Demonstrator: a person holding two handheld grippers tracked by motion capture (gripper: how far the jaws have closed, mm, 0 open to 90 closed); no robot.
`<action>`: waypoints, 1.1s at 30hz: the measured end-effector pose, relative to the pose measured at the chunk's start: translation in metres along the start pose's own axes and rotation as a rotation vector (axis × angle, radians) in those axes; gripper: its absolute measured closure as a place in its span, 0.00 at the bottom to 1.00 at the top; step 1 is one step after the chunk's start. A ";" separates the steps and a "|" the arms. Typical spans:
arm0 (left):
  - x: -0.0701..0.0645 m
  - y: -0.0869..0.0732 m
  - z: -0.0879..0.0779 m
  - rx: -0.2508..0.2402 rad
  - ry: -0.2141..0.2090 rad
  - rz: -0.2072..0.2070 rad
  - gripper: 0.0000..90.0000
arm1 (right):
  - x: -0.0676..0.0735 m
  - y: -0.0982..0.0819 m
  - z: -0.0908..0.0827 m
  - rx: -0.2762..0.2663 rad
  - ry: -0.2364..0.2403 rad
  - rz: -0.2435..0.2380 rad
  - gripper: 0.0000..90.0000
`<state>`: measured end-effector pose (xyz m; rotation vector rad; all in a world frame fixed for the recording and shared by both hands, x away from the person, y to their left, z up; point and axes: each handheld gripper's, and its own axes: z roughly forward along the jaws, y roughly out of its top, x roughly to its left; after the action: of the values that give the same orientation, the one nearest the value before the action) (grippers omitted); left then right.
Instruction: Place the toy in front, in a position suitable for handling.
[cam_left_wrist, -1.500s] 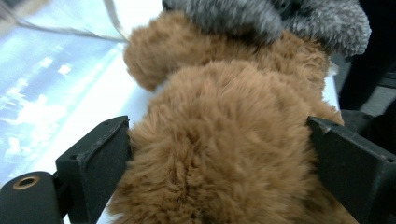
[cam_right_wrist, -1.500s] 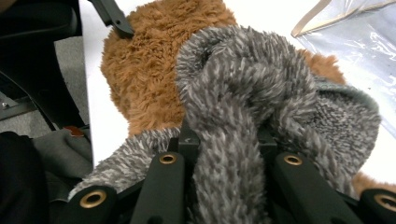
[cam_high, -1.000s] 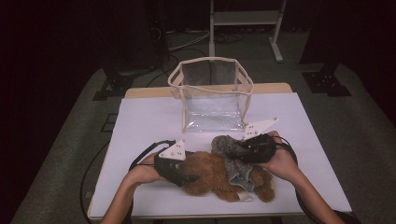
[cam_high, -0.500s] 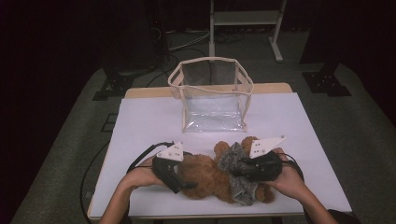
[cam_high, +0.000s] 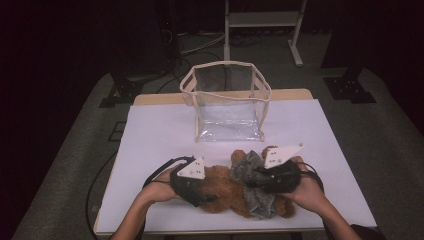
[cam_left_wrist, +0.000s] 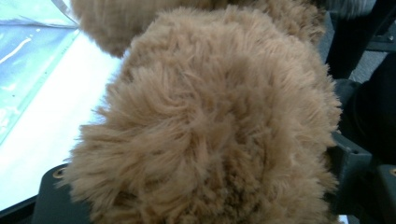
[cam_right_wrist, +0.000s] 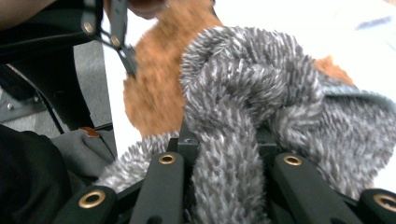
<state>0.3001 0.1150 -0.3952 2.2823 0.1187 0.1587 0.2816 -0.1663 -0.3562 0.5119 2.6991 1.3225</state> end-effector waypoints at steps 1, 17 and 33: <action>0.000 0.000 0.001 -0.007 0.003 -0.001 0.24 | 0.001 0.007 0.006 0.007 0.016 -0.016 0.80; -0.008 -0.001 -0.005 -0.017 0.050 0.030 0.28 | -0.012 0.036 0.033 0.070 0.051 0.004 0.80; 0.000 -0.007 -0.007 -0.034 0.039 -0.004 0.27 | -0.018 0.030 0.020 0.081 0.022 0.016 0.80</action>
<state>0.2988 0.1248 -0.3958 2.2454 0.1397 0.2016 0.3112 -0.1406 -0.3465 0.5303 2.7814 1.2344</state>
